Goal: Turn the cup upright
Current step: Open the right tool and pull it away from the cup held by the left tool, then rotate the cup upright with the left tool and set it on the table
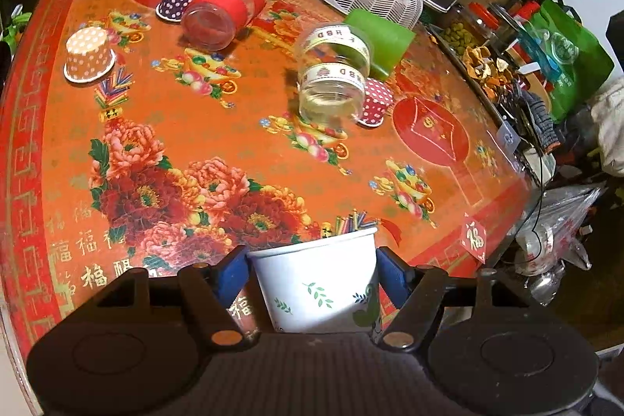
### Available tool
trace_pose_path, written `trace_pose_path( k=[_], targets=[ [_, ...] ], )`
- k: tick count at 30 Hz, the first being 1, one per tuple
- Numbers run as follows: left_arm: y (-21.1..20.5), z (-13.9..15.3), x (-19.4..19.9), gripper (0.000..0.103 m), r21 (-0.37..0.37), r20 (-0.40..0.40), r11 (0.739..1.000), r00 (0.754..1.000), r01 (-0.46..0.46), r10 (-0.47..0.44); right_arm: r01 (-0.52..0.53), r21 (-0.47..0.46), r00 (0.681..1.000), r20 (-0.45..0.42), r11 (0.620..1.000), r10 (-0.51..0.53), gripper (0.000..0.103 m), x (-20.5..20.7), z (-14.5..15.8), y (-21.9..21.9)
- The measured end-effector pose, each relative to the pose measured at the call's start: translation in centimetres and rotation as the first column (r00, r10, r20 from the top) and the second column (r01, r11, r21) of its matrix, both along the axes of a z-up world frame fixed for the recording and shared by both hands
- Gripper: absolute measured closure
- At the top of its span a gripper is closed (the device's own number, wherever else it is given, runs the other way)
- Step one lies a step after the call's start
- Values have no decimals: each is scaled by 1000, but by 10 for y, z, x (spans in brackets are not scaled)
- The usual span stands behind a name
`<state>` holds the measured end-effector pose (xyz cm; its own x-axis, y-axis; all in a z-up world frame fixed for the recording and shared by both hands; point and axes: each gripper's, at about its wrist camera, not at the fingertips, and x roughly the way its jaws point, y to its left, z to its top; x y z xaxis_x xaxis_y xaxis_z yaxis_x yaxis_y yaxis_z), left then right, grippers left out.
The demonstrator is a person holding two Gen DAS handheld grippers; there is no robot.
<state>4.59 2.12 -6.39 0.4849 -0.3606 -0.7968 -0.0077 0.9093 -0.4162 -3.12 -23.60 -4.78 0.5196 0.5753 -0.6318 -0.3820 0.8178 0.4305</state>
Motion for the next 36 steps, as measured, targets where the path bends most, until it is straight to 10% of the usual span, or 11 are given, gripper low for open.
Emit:
trace_pose_path(
  k=[9,17,36],
  targets=[
    [-5,24,-14,31,74,77,997,997,10,-16,5,83,1000,20,997,-6,1,0,2,-16],
    [-9,49,-49,31,172,301,985,953,-24,-29,32,104,998,43,994,-37,1,-3,1,-24],
    [-47,40,-93,31,327,789,897,609,-299,-84,78,134,990,105,988,-93,1,-9,-13,-34]
  ],
)
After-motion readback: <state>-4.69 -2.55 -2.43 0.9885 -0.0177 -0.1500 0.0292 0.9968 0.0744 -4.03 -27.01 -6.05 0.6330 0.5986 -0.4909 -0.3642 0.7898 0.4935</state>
